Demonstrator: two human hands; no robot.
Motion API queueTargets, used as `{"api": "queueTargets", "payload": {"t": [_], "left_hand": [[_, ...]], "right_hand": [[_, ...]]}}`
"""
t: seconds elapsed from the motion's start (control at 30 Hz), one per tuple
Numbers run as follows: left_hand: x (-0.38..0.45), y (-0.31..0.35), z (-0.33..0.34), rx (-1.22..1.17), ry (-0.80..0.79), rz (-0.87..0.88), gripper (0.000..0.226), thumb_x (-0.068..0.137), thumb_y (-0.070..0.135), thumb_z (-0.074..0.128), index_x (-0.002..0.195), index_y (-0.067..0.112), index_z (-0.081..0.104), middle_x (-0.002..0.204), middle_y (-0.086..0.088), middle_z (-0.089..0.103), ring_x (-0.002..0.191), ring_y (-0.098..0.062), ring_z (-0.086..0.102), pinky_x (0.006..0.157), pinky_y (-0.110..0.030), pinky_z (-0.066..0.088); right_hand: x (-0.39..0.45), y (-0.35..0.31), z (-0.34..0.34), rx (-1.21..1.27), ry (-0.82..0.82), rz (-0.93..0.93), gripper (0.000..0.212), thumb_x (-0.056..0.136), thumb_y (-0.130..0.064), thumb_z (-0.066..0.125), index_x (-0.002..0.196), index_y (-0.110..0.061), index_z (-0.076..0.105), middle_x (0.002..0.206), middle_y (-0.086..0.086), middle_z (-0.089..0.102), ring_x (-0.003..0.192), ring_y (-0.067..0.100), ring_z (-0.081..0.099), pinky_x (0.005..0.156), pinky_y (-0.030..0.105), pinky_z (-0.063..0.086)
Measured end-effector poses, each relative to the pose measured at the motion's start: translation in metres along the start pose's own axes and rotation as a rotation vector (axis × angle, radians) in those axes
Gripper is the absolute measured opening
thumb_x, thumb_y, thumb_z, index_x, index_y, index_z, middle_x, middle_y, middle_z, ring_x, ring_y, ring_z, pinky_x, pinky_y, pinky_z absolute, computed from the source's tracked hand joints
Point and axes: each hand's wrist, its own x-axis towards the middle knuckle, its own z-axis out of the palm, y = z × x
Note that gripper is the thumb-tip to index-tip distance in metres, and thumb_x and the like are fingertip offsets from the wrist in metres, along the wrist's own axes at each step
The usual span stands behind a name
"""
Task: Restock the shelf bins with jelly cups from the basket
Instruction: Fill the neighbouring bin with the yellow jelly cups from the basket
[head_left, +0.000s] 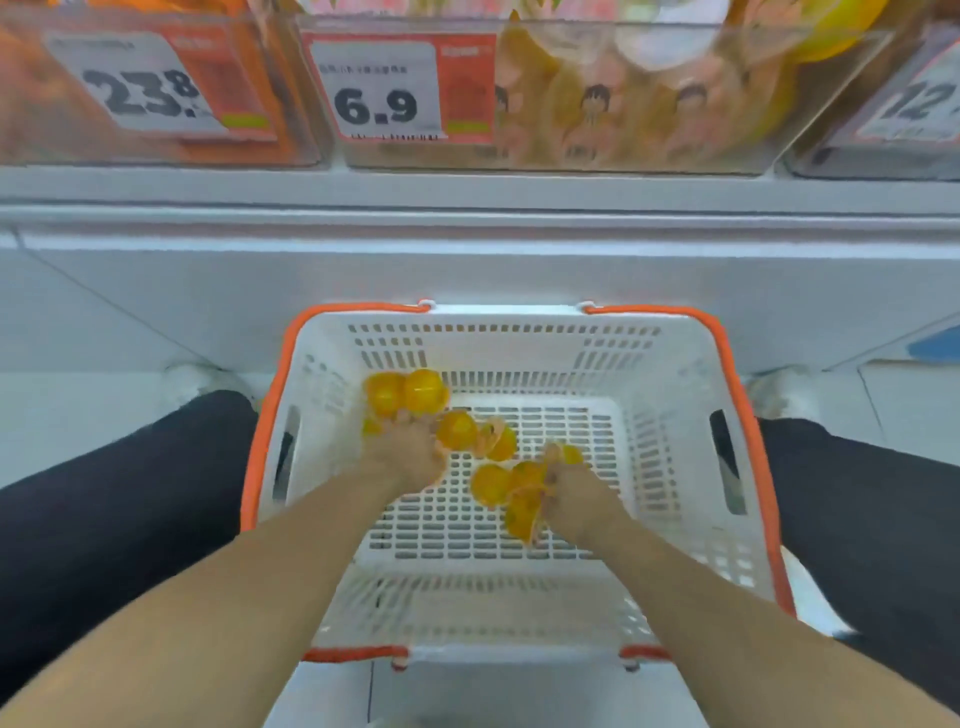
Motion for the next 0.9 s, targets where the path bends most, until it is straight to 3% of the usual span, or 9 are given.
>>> {"api": "queueTargets", "payload": {"t": [0.07, 0.27, 0.43, 0.57, 0.67, 0.73, 0.8, 0.87, 0.9], "left_hand": [[-0.002, -0.014, 0.038, 0.016, -0.036, -0.06, 0.072, 0.083, 0.052, 0.051, 0.146, 0.024, 0.03, 0.147, -0.008, 0.037, 0.137, -0.033, 0.034, 0.108, -0.049, 0.036], [-0.008, -0.013, 0.06, 0.123, 0.203, 0.116, 0.062, 0.082, 0.048, 0.064, 0.134, 0.029, 0.035, 0.137, 0.002, 0.043, 0.128, -0.024, 0.037, 0.103, -0.04, 0.03], [-0.002, 0.018, 0.063, 0.178, 0.089, 0.131, 0.077, 0.081, 0.041, 0.072, 0.143, 0.019, 0.031, 0.137, -0.007, 0.045, 0.125, -0.027, 0.046, 0.098, -0.039, 0.042], [-0.017, 0.023, 0.061, -0.206, -0.094, 0.081, 0.073, 0.071, 0.037, 0.08, 0.132, 0.017, 0.044, 0.117, -0.001, 0.053, 0.102, -0.02, 0.056, 0.081, -0.032, 0.051], [-0.032, 0.017, 0.04, -0.707, -0.317, -0.077, 0.052, 0.071, 0.028, 0.082, 0.108, 0.015, 0.048, 0.09, -0.001, 0.056, 0.073, -0.018, 0.058, 0.065, -0.03, 0.054], [-0.041, 0.007, 0.02, -0.926, -0.408, -0.127, 0.06, 0.063, 0.03, 0.084, 0.108, 0.015, 0.047, 0.102, -0.009, 0.06, 0.087, -0.029, 0.07, 0.073, -0.04, 0.061], [-0.053, 0.0, -0.004, -1.093, -0.497, -0.132, 0.056, 0.067, 0.024, 0.086, 0.108, 0.012, 0.049, 0.105, -0.014, 0.06, 0.104, -0.035, 0.068, 0.083, -0.046, 0.06], [-0.067, 0.002, -0.032, -1.137, -0.611, -0.081, 0.035, 0.081, 0.02, 0.081, 0.098, 0.011, 0.051, 0.085, -0.006, 0.055, 0.088, -0.029, 0.069, 0.081, -0.043, 0.058], [-0.075, 0.005, -0.047, -1.083, -0.649, -0.047, 0.033, 0.085, 0.023, 0.078, 0.093, 0.013, 0.048, 0.077, -0.003, 0.05, 0.075, -0.023, 0.064, 0.079, -0.041, 0.057]], "right_hand": [[-0.004, 0.022, 0.032, 0.037, 0.037, -0.008, 0.062, 0.095, -0.026, 0.054, 0.151, -0.017, 0.028, 0.131, 0.012, 0.051, 0.11, 0.031, 0.059, 0.086, 0.04, 0.05], [0.023, 0.024, 0.042, 0.257, 0.044, 0.04, 0.086, 0.07, -0.05, 0.074, 0.14, -0.02, 0.034, 0.126, 0.005, 0.053, 0.109, 0.025, 0.058, 0.089, 0.038, 0.052], [0.025, 0.012, 0.05, 0.446, 0.06, 0.117, 0.064, 0.084, -0.04, 0.075, 0.128, -0.02, 0.033, 0.105, -0.005, 0.057, 0.097, 0.018, 0.059, 0.081, 0.032, 0.047], [0.034, 0.004, 0.059, 0.62, 0.141, 0.227, 0.046, 0.098, -0.038, 0.055, 0.134, -0.015, 0.038, 0.109, 0.0, 0.064, 0.097, 0.025, 0.062, 0.082, 0.034, 0.046], [0.033, -0.004, 0.054, 0.469, 0.156, 0.23, 0.038, 0.102, -0.026, 0.046, 0.136, -0.011, 0.039, 0.117, 0.01, 0.061, 0.094, 0.024, 0.056, 0.075, 0.031, 0.04], [0.028, -0.01, 0.048, 0.373, 0.161, 0.243, 0.037, 0.101, -0.018, 0.043, 0.136, -0.009, 0.038, 0.115, 0.012, 0.057, 0.089, 0.025, 0.053, 0.067, 0.032, 0.04], [0.024, -0.016, 0.04, 0.372, 0.078, 0.228, 0.042, 0.098, -0.015, 0.048, 0.139, -0.007, 0.04, 0.124, 0.014, 0.053, 0.102, 0.03, 0.055, 0.076, 0.037, 0.048], [0.018, -0.023, 0.019, 0.495, -0.017, 0.217, 0.034, 0.097, -0.017, 0.053, 0.128, -0.005, 0.048, 0.132, 0.018, 0.053, 0.114, 0.034, 0.057, 0.094, 0.042, 0.051], [0.01, -0.029, 0.001, 0.569, -0.062, 0.203, 0.024, 0.096, -0.015, 0.055, 0.117, -0.006, 0.049, 0.122, 0.018, 0.058, 0.105, 0.032, 0.061, 0.091, 0.04, 0.053]]}}
